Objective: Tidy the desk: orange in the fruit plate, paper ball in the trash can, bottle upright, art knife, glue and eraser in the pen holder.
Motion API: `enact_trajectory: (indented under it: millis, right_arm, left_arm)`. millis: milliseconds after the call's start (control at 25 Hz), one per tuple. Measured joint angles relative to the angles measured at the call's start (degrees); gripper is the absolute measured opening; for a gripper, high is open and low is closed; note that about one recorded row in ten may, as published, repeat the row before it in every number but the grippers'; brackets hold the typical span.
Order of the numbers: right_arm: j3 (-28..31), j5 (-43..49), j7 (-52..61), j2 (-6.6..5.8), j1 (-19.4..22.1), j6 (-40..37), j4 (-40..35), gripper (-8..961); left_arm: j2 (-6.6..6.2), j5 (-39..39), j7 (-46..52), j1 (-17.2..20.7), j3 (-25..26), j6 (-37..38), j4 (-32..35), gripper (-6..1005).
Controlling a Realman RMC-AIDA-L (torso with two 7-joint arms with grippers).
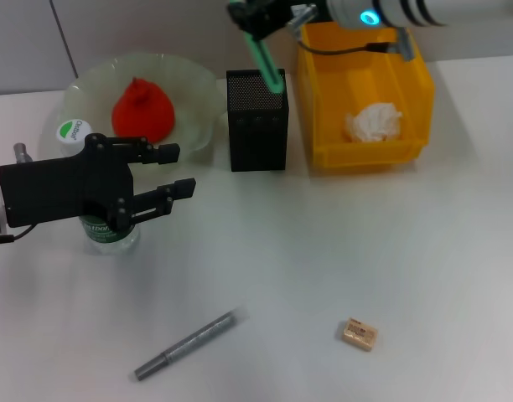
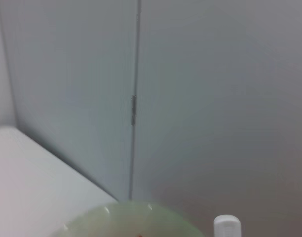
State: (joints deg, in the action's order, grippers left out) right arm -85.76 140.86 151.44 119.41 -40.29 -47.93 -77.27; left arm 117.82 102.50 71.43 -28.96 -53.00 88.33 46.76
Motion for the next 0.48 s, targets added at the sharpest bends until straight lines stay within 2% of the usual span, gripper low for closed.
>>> enact_trajectory:
  millis: [40, 200, 480]
  right_arm:
    - [0.08, -5.07, -4.32, -0.05, -0.20, 3.10, 3.31, 182]
    - [0.06, -9.12, -9.02, -0.07, -0.71, 6.29, 7.22, 182]
    - [-0.89, -9.75, -12.50, 0.05, -0.60, 11.74, 12.88, 182]
  left_arm:
    - [0.00, 0.09, 0.00, -0.15, 0.00, -0.11, 0.00, 479]
    - [0.02, 0.12, 0.00, -0.29, 0.00, -0.21, 0.00, 479]
    - [0.04, 0.12, 0.02, -0.47, 0.00, -0.26, 0.00, 478]
